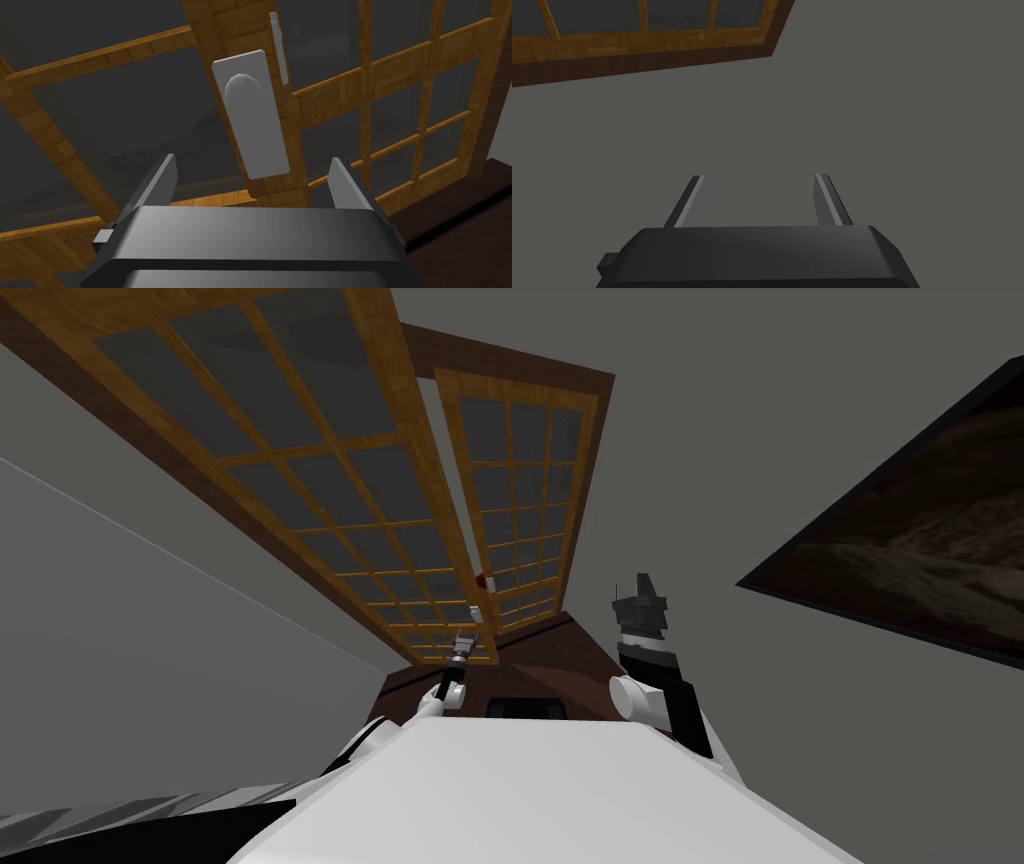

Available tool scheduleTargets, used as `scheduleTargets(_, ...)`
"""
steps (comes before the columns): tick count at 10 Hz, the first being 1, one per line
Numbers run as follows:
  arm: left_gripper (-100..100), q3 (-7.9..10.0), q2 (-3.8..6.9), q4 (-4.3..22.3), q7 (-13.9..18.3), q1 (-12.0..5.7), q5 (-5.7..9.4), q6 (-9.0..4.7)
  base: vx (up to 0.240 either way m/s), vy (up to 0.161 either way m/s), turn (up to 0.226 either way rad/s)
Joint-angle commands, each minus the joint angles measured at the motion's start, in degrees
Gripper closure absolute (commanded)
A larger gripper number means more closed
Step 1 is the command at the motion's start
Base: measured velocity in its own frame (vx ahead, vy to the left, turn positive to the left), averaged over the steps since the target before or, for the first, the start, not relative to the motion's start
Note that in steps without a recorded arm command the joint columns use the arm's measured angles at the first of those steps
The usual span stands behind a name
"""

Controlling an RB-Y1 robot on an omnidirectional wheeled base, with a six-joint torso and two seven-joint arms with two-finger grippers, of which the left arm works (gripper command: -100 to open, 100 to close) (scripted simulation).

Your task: Pull the door open

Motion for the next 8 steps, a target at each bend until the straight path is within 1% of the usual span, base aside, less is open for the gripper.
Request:
scheduleTargets(1,-100,-0.48,-0.15,-0.57,2.73,0.09,0.61,0.36,-0.047,0.038,-0.01)
scheduleTargets(3,-100,-1.2,-0.39,-0.98,6.13,-0.06,1.52,0.68,-0.061,0.044,-0.017)
scheduleTargets(4,-100,-1.2,-0.39,-0.98,6.63,-0.06,1.52,0.68,-0.045,0.032,-0.007)
scheduleTargets(6,-100,-1.78,-0.58,-1.3,9.82,-0.18,2.23,0.93,-0.034,0.027,-0.01)
scheduleTargets(8,-100,-2.17,-0.71,-1.51,12.02,-0.26,2.72,1.1,-0.04,0.031,-0.009)
